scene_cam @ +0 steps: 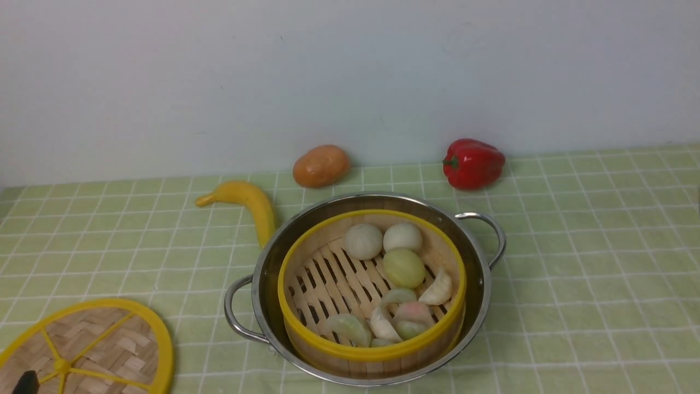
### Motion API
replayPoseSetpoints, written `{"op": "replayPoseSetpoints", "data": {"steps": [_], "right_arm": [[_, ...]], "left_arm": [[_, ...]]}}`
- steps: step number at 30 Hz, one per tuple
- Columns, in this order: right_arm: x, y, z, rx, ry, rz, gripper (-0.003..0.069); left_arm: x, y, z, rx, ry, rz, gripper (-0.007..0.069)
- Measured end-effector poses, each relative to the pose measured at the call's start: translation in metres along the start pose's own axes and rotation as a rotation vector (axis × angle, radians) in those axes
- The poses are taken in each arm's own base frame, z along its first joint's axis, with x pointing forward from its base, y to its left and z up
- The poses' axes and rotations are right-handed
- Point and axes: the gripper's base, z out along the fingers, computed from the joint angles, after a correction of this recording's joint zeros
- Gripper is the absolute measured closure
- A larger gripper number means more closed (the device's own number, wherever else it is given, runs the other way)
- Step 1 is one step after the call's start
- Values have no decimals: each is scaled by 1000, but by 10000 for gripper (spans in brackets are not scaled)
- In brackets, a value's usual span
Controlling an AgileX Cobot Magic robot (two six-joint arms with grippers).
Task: Place the steamer in the pot on the green tablecloth, and put the lid on the steamer.
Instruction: 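Grasp the bamboo steamer lid lying on the table by its centre knob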
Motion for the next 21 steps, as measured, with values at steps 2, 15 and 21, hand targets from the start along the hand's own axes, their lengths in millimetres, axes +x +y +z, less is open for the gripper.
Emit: {"op": "replayPoseSetpoints", "data": {"steps": [2, 15, 21], "right_arm": [[37, -14, 2, -28, -32, 10, 606], [150, -40, -21, -161, -281, -169, 566], [154, -44, -38, -188, -464, -101, 545]], "left_arm": [[0, 0, 0, 0, 0, 0, 382], [0, 0, 0, 0, 0, 0, 382], [0, 0, 0, 0, 0, 0, 382]]}}
